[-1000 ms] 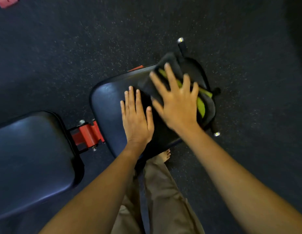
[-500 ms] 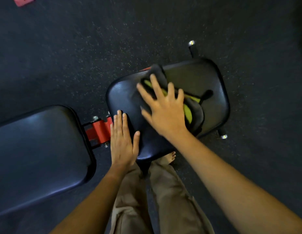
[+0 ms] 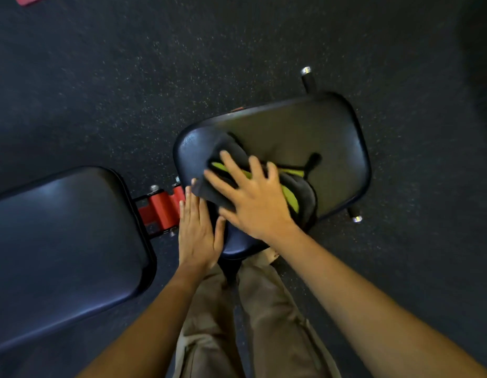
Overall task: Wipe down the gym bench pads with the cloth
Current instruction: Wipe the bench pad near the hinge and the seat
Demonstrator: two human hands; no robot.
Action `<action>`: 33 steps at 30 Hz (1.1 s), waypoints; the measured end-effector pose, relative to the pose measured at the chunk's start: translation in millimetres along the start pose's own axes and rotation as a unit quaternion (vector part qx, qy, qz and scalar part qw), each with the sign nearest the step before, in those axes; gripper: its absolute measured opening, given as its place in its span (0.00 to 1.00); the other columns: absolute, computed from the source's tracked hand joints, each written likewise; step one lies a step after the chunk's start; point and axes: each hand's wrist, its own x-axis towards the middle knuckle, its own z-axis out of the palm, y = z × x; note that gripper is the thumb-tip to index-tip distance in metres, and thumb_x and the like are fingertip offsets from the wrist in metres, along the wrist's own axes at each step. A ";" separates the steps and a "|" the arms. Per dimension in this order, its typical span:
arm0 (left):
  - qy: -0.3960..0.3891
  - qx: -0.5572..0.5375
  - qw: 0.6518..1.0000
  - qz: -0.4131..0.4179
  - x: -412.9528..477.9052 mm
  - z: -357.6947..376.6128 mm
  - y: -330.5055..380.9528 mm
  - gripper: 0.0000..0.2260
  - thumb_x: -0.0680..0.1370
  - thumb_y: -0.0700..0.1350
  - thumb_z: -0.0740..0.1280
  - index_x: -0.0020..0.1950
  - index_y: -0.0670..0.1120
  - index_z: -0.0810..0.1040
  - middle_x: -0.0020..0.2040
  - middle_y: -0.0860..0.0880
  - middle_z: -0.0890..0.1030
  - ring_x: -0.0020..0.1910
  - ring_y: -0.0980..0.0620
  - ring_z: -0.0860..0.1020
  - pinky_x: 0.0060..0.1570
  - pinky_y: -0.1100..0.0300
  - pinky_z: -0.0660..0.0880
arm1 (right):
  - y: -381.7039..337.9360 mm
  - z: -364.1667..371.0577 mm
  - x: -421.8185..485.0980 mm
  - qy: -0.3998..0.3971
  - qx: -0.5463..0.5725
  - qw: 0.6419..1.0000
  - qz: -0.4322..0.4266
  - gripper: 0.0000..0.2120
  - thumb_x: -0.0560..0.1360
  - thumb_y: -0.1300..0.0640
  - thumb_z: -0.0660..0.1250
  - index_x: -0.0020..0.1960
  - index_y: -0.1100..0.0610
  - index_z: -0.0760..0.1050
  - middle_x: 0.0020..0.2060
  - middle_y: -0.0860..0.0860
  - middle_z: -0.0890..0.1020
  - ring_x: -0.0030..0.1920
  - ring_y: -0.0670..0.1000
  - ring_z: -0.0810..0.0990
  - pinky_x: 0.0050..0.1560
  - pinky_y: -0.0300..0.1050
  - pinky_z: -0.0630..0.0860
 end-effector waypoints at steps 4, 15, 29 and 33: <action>0.003 -0.005 1.000 0.003 -1.3 -1.7 -1.3 0.30 0.82 0.58 0.47 0.77 0.40 0.48 0.77 0.46 0.46 0.77 0.51 0.43 0.74 0.57 0.40 | 48.2 -1.8 -20.9 0.019 0.026 0.975 0.221 0.30 0.70 0.38 0.58 0.72 0.43 0.65 0.72 0.55 0.67 0.58 0.65 0.70 0.52 0.61 0.71; 0.006 -0.029 0.999 -0.032 -8.0 -3.6 -6.4 0.32 0.82 0.58 0.47 0.76 0.36 0.47 0.76 0.40 0.49 0.76 0.49 0.45 0.74 0.57 0.41 | 3.0 3.2 0.6 0.025 0.000 1.000 0.011 0.35 0.68 0.38 0.66 0.73 0.44 0.66 0.73 0.55 0.67 0.61 0.64 0.68 0.55 0.61 0.69; -0.005 -0.047 0.998 -0.032 -20.8 -16.7 -32.7 0.31 0.80 0.54 0.53 0.75 0.37 0.48 0.76 0.43 0.50 0.75 0.52 0.47 0.74 0.60 0.40 | -71.0 -2.7 98.7 -0.038 -0.031 0.997 0.060 0.32 0.75 0.38 0.60 0.76 0.47 0.59 0.76 0.57 0.59 0.69 0.68 0.64 0.61 0.69 0.63; -0.002 0.019 0.998 -0.054 -39.7 -27.8 -51.7 0.30 0.80 0.52 0.56 0.75 0.36 0.53 0.75 0.38 0.58 0.75 0.46 0.52 0.73 0.55 0.43 | -93.3 5.4 61.2 -0.044 -0.067 0.996 0.025 0.32 0.73 0.39 0.63 0.74 0.47 0.63 0.75 0.56 0.62 0.66 0.67 0.68 0.58 0.67 0.67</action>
